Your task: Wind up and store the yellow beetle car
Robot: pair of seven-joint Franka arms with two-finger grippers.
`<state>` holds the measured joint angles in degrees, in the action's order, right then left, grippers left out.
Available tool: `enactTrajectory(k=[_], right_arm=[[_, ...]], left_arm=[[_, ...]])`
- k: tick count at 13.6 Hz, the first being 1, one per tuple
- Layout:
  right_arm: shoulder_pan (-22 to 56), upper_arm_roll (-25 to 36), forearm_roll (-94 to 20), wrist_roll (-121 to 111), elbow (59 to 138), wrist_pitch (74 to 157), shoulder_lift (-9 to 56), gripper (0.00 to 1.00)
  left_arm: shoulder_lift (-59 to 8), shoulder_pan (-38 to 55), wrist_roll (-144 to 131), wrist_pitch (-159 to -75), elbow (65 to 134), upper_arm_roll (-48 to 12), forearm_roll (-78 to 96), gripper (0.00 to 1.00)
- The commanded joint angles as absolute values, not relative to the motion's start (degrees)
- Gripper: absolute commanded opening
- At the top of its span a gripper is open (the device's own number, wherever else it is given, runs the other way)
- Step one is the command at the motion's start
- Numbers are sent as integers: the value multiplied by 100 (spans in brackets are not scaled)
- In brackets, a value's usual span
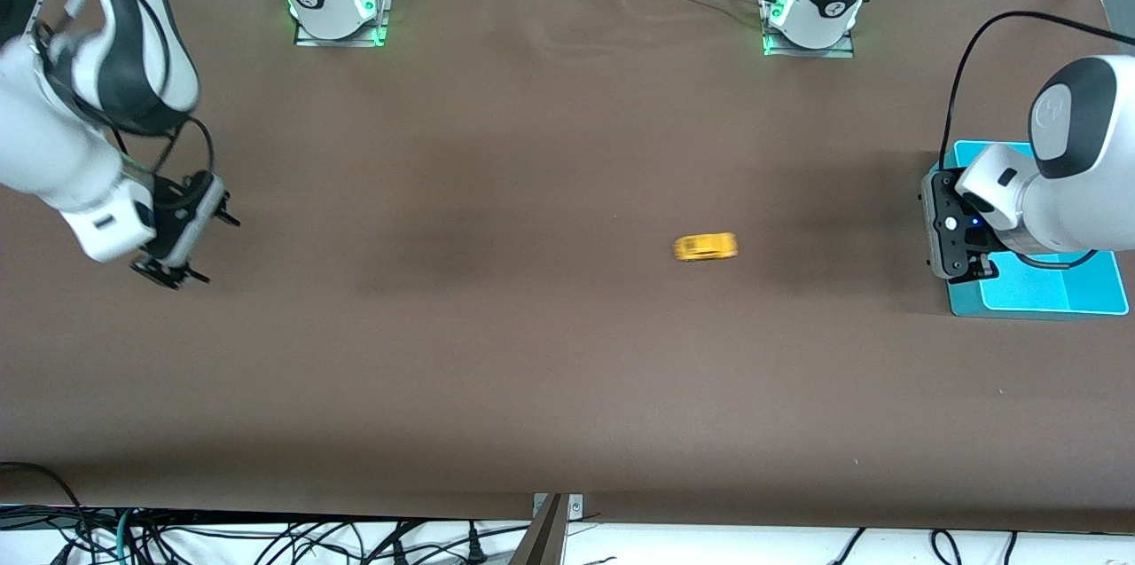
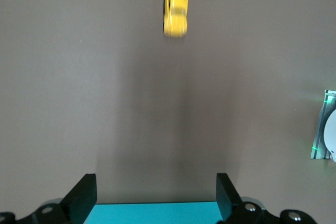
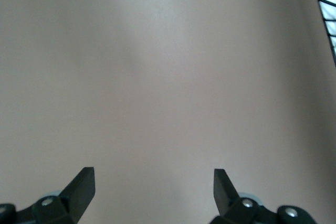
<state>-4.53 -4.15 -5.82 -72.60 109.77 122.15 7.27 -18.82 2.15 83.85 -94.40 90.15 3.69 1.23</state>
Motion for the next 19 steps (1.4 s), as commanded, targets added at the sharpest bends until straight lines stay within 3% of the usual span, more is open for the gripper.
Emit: enactTrajectory(k=[1,5,10,15,19], right_arm=[[-405,-387,-580,-6069,11083,11638,98,100],[-97,-36,-519,-4233,10557,11313,18,100],[-97,-9,-369,-1750,10231,10135,-105,100],[-88,9,-264,-1380,9607,9677,88,100],[-79,-9,-71,-1380,9606,9686,114,100]], left_arm=[[-943,114,8543,-10113,10463,352,-140,100],[-458,70,8552,-10827,11600,352,-315,100],[26,-96,8561,-12100,13006,352,-483,100],[26,-491,8902,-13207,13779,352,-615,100],[-289,-966,9315,-14377,14186,352,-615,100]])
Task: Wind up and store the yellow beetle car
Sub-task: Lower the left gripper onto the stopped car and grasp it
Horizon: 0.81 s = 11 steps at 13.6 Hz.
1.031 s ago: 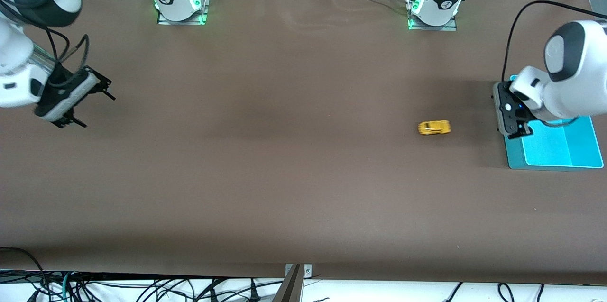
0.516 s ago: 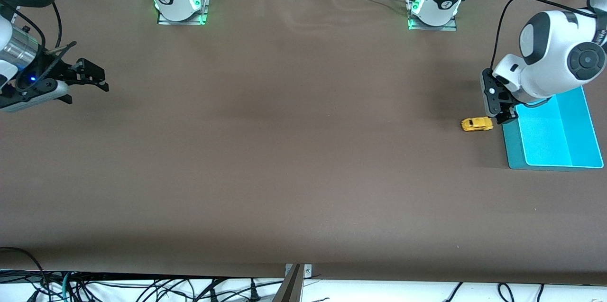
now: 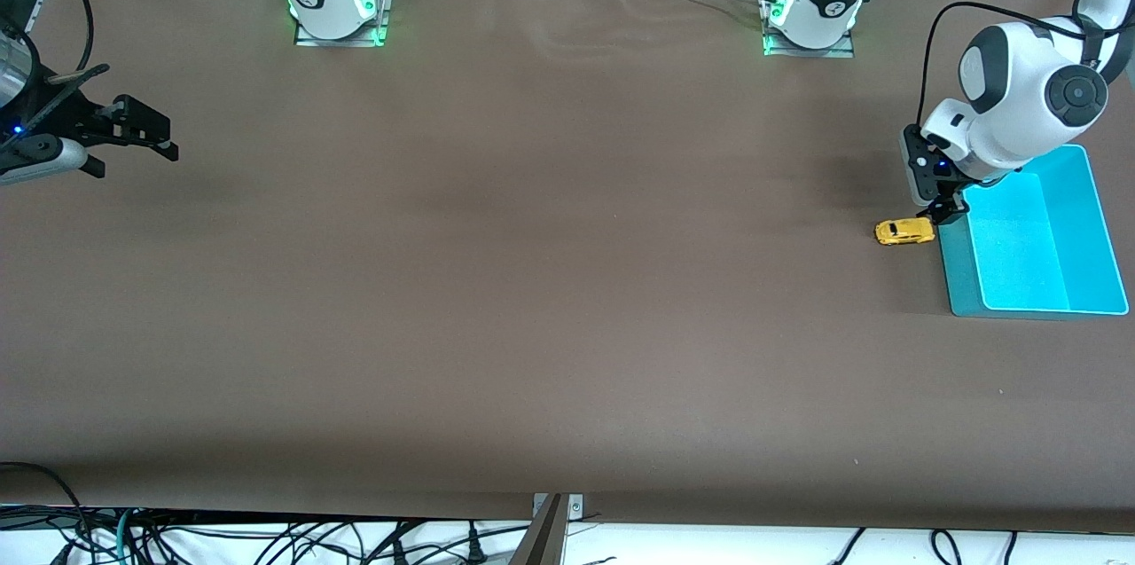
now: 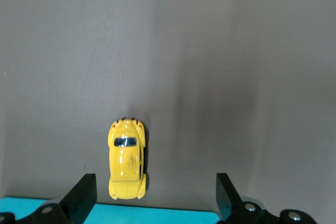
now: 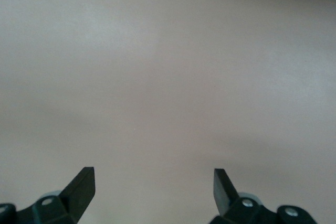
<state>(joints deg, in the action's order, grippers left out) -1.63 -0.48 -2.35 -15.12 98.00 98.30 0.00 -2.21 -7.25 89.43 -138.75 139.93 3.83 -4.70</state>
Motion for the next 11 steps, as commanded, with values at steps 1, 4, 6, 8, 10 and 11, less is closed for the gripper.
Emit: enactTrajectory(k=[1,4,6,8,10,11], right_arm=[[-88,-9,-70,-1371,9598,9694,140,100],[-79,-26,17,-1380,9396,9659,219,100],[-79,-26,18,-1371,9378,9598,211,100],[-79,-35,61,-1380,9387,9458,202,100],[-131,35,89,-1406,9378,9351,220,100],[-132,87,88,-1398,9378,9360,220,100]], left_arm=[[-394,-1019,9386,-14570,14186,352,-615,100],[-746,-1186,9483,-15168,14186,352,-615,100],[-887,-1222,9475,-15432,14159,352,-615,100],[-1124,-1230,9466,-15774,14098,343,-554,100],[-1222,-1222,9440,-15891,14089,316,-536,100],[-1283,-1222,9439,-15899,14089,308,-536,100]])
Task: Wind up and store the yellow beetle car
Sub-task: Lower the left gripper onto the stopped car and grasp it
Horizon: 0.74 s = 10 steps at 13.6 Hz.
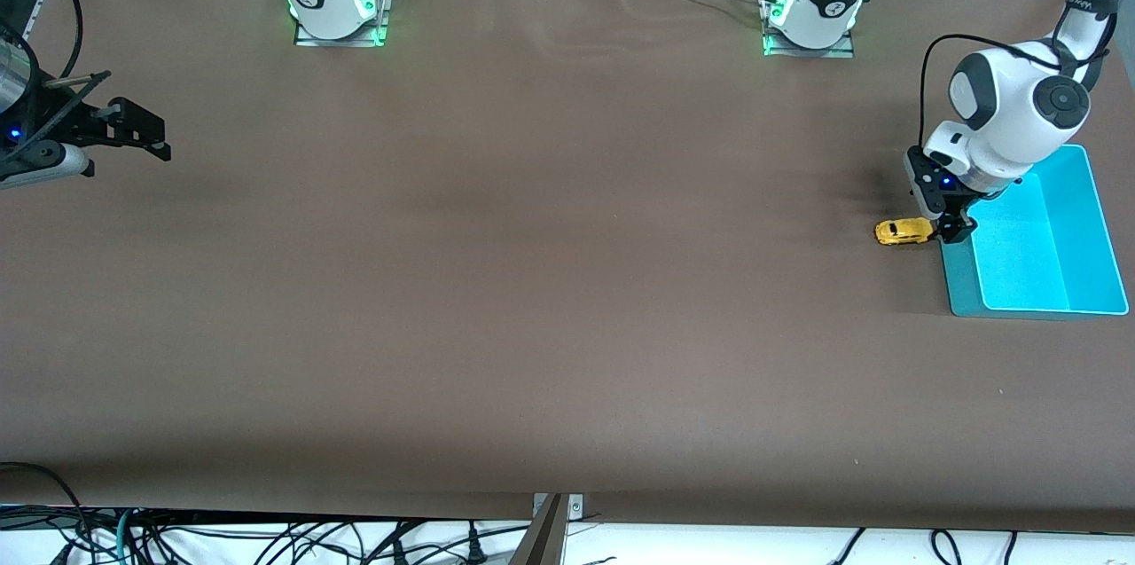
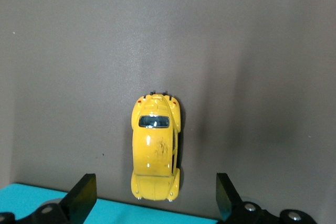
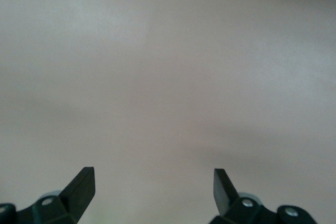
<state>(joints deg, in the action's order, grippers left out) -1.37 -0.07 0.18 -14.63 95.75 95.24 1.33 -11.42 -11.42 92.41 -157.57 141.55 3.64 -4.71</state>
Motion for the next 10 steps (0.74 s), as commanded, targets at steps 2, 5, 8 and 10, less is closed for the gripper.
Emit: enactTrajectory(k=[2,5,8,10], right_arm=[[-123,88,88,-1345,9360,9360,220,100],[-123,88,79,-1327,9343,9369,211,100],[-97,88,62,-1327,9281,9369,228,100],[-97,79,62,-1327,9281,9369,263,100]], left_arm=[[-1414,-1213,9439,-16074,14071,308,-519,100],[-1669,-1187,9422,-16382,14019,308,-519,100],[-1881,-1151,9387,-16444,13939,281,-501,100],[-1942,-1143,9387,-16550,13939,246,-466,100]])
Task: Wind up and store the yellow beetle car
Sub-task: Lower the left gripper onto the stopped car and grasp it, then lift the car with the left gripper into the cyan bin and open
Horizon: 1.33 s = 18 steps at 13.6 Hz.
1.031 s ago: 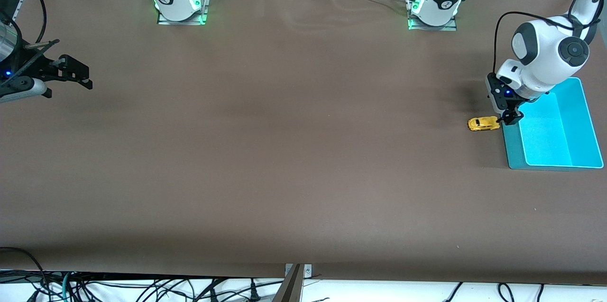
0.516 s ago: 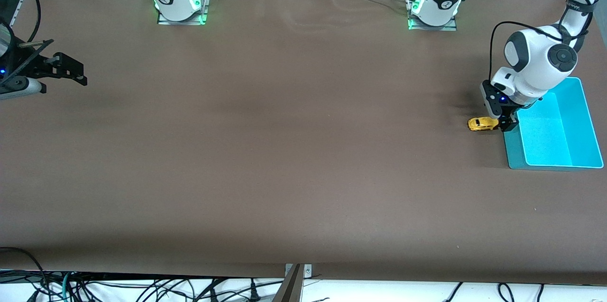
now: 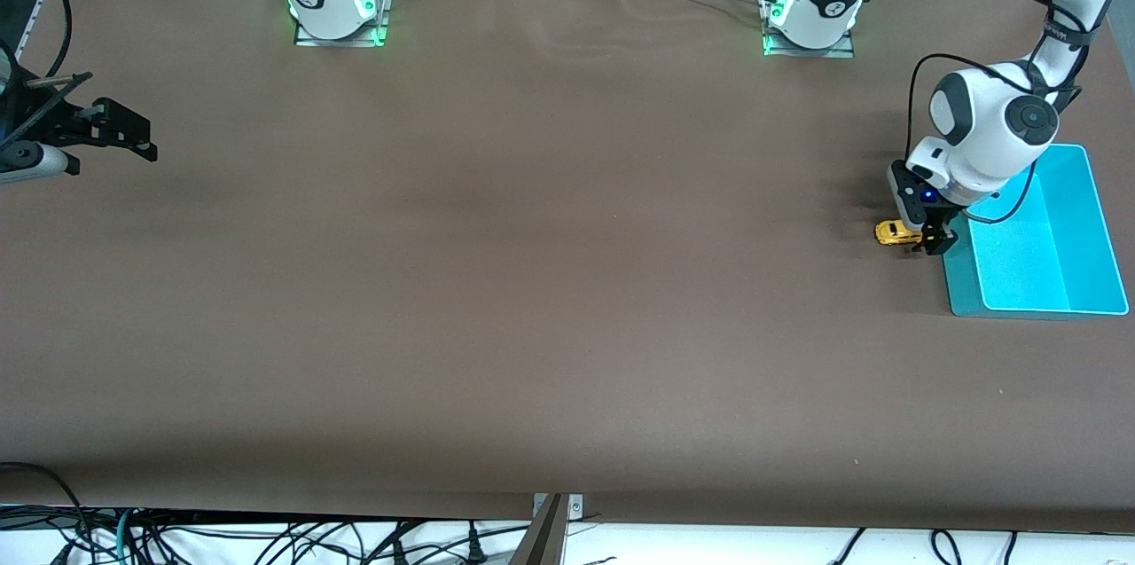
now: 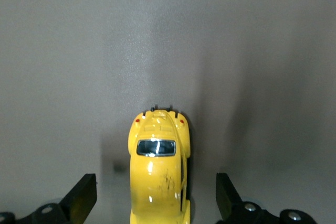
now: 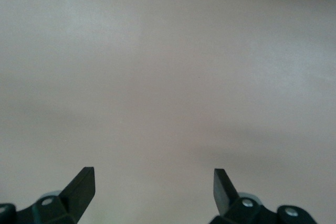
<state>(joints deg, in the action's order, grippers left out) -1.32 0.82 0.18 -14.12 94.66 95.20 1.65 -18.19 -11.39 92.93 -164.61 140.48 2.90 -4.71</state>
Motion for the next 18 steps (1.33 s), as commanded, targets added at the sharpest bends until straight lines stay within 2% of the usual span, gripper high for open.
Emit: enactTrajectory(k=[1,3,5,6,10,15,18], right_arm=[[-97,79,62,-1327,9273,9378,264,100],[-97,79,61,-1327,9273,9378,272,100],[-97,79,62,-1327,9272,9378,272,100],[-97,79,53,-1327,9272,9378,272,100],[-88,62,62,-1327,9272,9378,272,100],[-88,53,61,-1327,9272,9396,272,100],[-88,61,62,-1327,9281,9396,272,100]], left_arm=[[-1951,-1151,9395,-16550,13939,246,-466,98],[-1925,-1151,9404,-16550,13939,237,-466,40],[-1899,-1151,9430,-16541,13939,237,-466,10],[-1881,-1151,9431,-16532,13939,237,-466,1],[-1662,-1143,9404,-16288,13861,54,-448,0],[-1091,-1151,9107,-14101,12816,-491,-422,0],[-1125,-1422,9131,-12923,11930,-492,-457,2]])
